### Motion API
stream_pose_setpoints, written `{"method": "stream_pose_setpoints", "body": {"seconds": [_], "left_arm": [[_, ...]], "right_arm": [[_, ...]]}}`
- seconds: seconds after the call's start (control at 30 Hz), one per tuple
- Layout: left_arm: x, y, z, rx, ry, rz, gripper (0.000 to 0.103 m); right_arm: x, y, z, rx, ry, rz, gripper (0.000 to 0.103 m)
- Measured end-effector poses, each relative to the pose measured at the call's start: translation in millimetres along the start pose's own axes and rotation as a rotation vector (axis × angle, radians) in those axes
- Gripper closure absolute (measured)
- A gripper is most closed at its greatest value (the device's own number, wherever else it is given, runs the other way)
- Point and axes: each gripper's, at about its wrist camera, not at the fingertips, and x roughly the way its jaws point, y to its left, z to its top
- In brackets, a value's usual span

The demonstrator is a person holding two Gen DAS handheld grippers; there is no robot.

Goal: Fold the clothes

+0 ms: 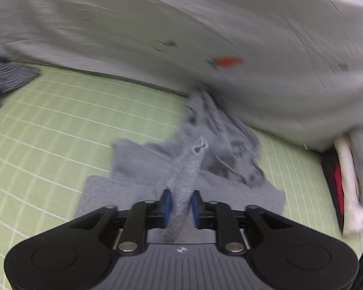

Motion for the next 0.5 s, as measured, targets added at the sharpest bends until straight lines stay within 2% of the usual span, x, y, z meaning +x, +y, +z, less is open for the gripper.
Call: {"method": "stream_pose_setpoints", "body": {"seconds": [0.03, 0.1, 0.33, 0.5], "left_arm": [[0.9, -3.9, -2.7, 0.018, 0.007, 0.009, 0.027], [1.3, -4.5, -6.7, 0.034, 0.012, 0.043, 0.016], [7.6, 38.9, -13.7, -0.049, 0.099, 0.274, 0.011], [18.7, 73.5, -23.9, -0.105, 0.184, 0.336, 0.01]], "right_arm": [[-2.3, -0.9, 1.4, 0.003, -0.012, 0.009, 0.002], [-7.1, -1.4, 4.9, 0.006, -0.036, 0.032, 0.001], [-15.4, 47.9, 17.2, -0.068, -0.054, 0.191, 0.0], [-14.1, 99.3, 19.7, -0.156, 0.002, 0.313, 0.0]]}}
